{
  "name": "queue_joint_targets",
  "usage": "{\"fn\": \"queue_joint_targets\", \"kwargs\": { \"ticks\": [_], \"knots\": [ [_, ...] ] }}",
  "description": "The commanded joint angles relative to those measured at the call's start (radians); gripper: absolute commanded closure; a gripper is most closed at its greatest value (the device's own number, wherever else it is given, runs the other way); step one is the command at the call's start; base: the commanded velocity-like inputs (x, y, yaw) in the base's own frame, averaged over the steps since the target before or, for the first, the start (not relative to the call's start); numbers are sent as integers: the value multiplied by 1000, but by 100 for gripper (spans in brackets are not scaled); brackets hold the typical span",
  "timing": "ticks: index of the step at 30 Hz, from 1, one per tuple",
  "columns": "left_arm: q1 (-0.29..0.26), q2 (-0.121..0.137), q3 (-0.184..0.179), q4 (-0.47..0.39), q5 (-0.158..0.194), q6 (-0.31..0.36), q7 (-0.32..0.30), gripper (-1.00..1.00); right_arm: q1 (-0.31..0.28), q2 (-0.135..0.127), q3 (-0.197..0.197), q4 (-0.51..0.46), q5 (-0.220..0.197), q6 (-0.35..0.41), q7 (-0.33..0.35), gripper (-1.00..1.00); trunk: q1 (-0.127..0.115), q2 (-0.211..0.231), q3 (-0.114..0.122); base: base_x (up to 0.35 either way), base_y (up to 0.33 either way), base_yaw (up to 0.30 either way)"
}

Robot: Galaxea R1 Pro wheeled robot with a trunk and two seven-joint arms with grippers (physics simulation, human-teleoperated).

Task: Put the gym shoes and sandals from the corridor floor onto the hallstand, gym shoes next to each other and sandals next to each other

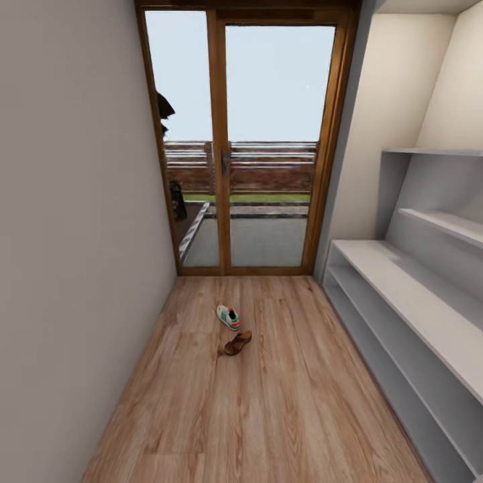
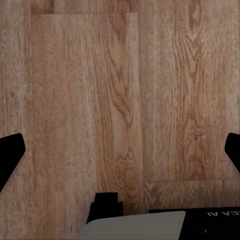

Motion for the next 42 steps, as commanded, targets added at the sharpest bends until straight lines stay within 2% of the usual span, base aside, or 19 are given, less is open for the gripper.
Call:
{"fn": "queue_joint_targets", "kwargs": {
  "ticks": [1,42],
  "knots": [
    [0,0,0,0,0,0,0,-100,0,0,0,0,0,0,0,-100,0,0,0,335,0,0],
    [0,0,-1,1,0,0,0,-100,0,0,0,0,0,0,0,-100,0,0,0,335,0,0]
  ]
}}
